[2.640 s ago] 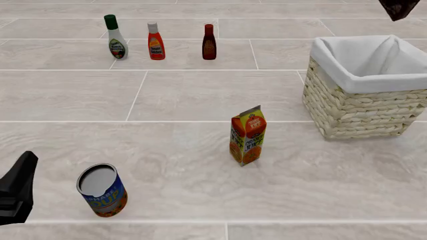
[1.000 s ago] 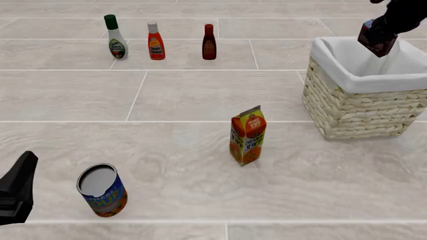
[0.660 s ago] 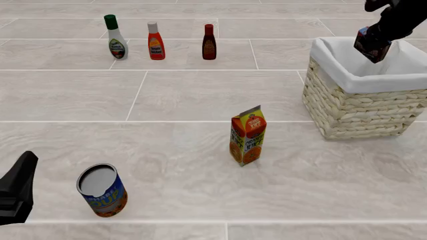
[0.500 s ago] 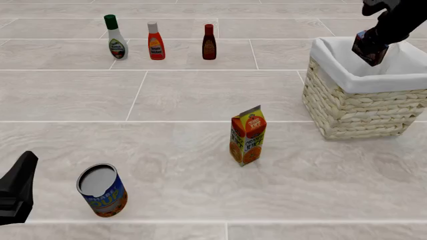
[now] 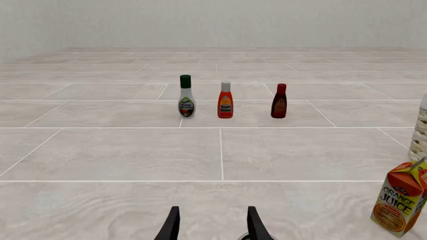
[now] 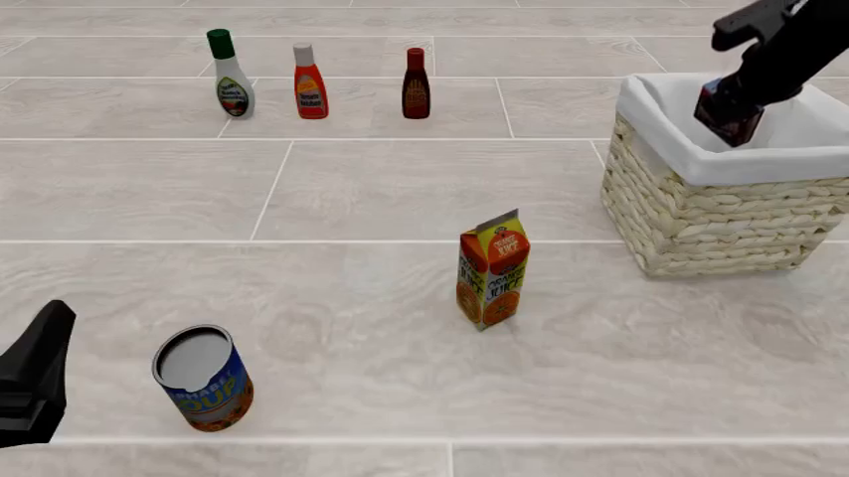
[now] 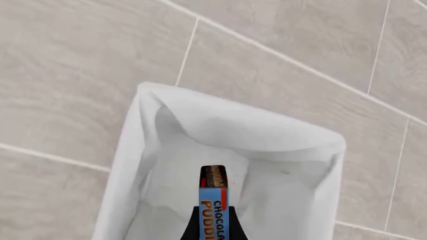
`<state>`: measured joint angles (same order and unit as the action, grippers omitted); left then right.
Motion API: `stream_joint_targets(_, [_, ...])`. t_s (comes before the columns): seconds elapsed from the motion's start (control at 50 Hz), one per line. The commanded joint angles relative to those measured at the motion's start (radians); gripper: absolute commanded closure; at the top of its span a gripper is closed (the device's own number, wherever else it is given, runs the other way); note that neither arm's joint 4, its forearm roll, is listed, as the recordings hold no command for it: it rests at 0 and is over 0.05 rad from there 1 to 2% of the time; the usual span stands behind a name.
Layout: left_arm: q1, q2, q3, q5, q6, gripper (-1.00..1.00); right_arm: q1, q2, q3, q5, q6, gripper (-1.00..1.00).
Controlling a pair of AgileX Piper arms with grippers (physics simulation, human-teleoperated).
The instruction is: Pick the chocolate pudding and place it in the basket.
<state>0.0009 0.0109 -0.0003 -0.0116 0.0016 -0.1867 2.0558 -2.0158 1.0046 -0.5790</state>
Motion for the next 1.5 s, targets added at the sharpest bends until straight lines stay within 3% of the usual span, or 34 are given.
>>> stream_joint_targets(0.02, [-0.001,-0.002,0.0,0.001,0.001,-1.0,-0.002,0.012,0.012,-0.018,0.017,1.0])
stream_joint_targets(1.18, [0.0,-0.002,0.0,0.001,0.001,-1.0,-0.015,0.092,0.009,-0.053,0.042,1.0])
stream_joint_targets(1.2, [0.0,-0.002,0.0,0.001,0.001,-1.0,-0.018,0.091,0.008,-0.052,0.043,-1.0])
stream_joint_targets(1.5, [0.0,-0.002,0.0,0.001,0.001,-1.0,-0.014,0.085,-0.001,-0.042,0.05,-1.0])
